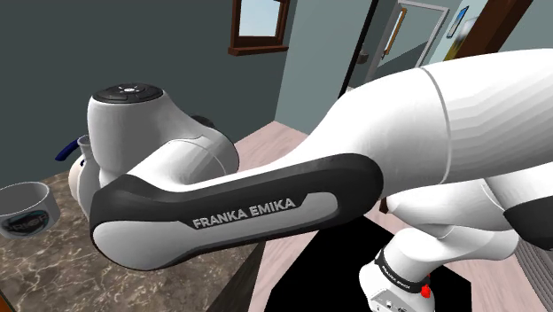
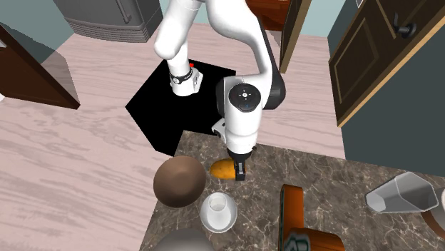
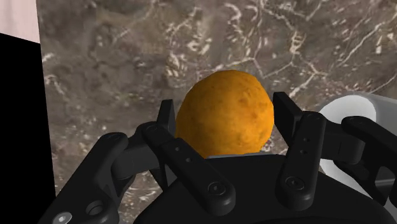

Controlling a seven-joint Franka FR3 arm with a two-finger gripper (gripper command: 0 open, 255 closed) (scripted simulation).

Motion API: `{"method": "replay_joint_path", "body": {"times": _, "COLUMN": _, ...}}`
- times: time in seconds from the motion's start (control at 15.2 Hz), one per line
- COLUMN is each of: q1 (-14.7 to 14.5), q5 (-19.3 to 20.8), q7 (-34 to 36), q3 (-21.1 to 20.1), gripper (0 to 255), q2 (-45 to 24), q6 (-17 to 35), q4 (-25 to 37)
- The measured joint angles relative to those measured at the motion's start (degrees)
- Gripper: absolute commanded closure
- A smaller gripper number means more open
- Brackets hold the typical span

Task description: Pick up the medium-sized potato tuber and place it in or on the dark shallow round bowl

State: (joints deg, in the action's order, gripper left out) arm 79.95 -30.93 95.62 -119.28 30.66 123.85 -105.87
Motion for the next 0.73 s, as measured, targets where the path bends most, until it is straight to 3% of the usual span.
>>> {"method": "replay_joint_path", "body": {"times": 0.73, "q1": -2.4, "q5": 4.3, "q7": 2.6, "q3": 3.9, "gripper": 255, "q2": -3.6, "q6": -6.3, "q4": 3.9}}
